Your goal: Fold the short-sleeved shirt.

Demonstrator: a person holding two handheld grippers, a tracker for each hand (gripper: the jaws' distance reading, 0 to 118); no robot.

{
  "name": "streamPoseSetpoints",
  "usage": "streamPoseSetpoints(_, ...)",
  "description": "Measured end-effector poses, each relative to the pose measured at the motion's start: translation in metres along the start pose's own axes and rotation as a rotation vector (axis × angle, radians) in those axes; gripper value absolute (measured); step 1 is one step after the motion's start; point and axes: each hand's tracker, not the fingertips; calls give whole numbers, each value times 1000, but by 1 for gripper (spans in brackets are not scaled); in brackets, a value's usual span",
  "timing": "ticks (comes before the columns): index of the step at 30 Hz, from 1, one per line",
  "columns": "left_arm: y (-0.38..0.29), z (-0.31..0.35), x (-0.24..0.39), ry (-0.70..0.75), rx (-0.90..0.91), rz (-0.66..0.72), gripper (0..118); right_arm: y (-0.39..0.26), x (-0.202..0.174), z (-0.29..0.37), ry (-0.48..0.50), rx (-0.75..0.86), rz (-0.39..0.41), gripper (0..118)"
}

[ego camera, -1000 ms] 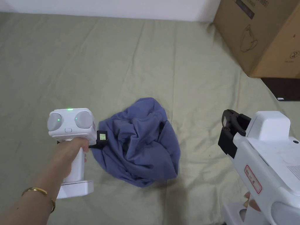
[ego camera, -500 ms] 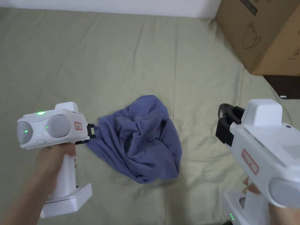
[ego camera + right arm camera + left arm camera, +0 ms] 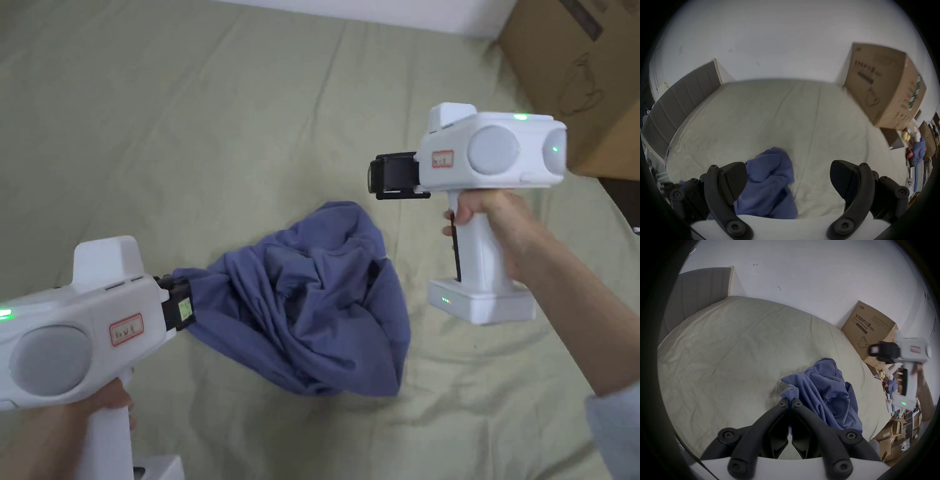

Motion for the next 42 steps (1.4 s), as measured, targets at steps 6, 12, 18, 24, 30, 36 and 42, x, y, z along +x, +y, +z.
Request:
streamPoseSetpoints(6, 1, -10, -12, 5, -33, 22, 0, 32, -6, -121, -85, -187, -40, 105)
streamPoseSetpoints(12, 1, -26, -23, 17, -75, 57, 0, 27, -21, -179, -76, -253, -42, 97)
streamPoseSetpoints(18, 0, -36, -27, 29, -95, 59, 0, 21, -14, -187, 4, -237, -123, 2)
streamPoseSetpoints(24, 13, -23, -25, -4, -55, 85, 0, 32, 15, -115, 72, -124, -120, 2)
streamPoseSetpoints(30, 40, 17, -18, -4, 85, 41, 0, 30, 56, 24, 145, 84, -94, 2)
streamPoseSetpoints(36, 89, 83, -17, -21, 269, 32, 0, 21, 103, 153, 52, 286, -95, 2)
streamPoseSetpoints(42, 153, 155, -4, -21, 464, -35, 0, 16, 139, 256, 87, 398, -119, 2)
